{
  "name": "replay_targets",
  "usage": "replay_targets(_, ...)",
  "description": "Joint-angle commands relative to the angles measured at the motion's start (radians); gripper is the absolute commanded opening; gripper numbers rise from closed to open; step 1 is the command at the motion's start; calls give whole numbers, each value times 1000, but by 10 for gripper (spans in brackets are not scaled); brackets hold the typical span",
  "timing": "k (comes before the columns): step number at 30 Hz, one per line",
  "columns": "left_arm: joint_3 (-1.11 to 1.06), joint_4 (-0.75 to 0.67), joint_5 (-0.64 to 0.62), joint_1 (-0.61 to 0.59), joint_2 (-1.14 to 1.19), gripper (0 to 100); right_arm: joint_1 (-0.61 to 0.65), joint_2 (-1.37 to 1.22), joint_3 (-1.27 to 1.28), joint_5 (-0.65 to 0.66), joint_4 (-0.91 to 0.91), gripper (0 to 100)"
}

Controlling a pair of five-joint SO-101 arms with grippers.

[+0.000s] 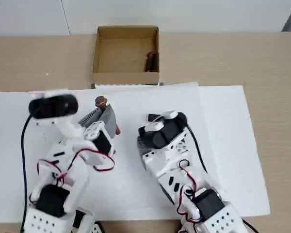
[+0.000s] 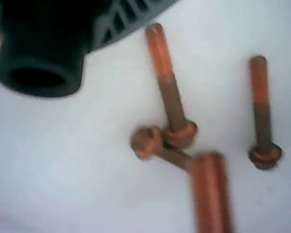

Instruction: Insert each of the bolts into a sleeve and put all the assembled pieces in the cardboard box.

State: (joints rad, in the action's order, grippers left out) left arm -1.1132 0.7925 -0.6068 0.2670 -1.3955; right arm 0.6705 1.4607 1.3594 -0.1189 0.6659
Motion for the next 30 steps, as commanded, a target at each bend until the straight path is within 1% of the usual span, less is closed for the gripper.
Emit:
replay_targets(1,-90,-91,-11,-6,-126,5,44,4,-6,12,-68,3)
replay_targets(2,-116,-101,-12,-5,-157,5,54,4,3,20,-87,3)
replay_targets(7,-208,-140,-14,-5,-298,5,88,5,60,146,-193,3)
replay_targets(12,-229,-146,-15,-5,-385,5,88,5,110,186,-226,3)
replay_targets(20,-229,-144,-17,3,-396,5,99,5,115,265,-257,3)
replay_targets(26,-231,-144,-17,3,-394,5,137,5,115,296,-300,3)
replay_targets(30,-231,-141,-17,3,-394,5,136,5,117,304,-312,3)
